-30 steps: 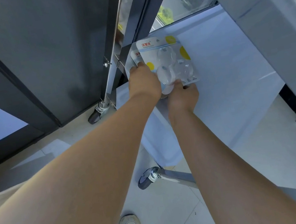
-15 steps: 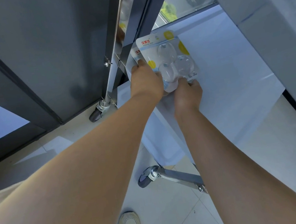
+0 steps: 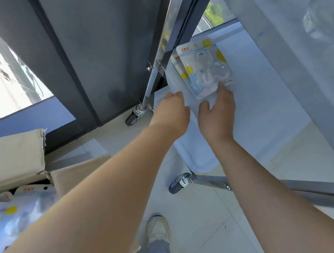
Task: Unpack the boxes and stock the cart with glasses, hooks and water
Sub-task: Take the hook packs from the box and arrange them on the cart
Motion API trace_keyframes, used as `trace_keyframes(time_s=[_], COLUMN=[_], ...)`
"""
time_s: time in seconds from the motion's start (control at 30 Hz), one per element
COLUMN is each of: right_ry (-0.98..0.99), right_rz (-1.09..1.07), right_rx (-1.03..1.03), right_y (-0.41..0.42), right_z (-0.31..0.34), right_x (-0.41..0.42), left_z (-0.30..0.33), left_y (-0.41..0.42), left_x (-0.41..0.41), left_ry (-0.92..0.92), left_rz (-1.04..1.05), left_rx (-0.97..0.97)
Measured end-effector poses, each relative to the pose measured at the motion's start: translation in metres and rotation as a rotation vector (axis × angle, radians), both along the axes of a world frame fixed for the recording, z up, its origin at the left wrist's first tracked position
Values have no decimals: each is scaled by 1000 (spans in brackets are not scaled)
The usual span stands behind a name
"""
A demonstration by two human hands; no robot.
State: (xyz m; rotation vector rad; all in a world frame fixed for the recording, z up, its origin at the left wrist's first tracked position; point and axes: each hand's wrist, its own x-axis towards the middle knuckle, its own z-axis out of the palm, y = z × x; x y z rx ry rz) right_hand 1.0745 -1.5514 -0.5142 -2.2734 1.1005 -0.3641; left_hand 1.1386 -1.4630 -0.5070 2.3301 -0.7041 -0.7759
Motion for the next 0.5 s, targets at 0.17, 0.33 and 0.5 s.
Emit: trace_keyframes(time_s=[0.17,0.33,0.5], right_ry=[177,376,483], right_rz=[225,500,793], right_rx=[80,136,167], right_y=[79,154,223], right_z=[38,67,87], right_x=[-47,-98,-140], left_z=[33,53,77], left_y=[85,200,297], left_x=[-47,-115,-183], left_ry=[-14,26,143], left_rz=[27,136,361], left_rx=[133,321,416])
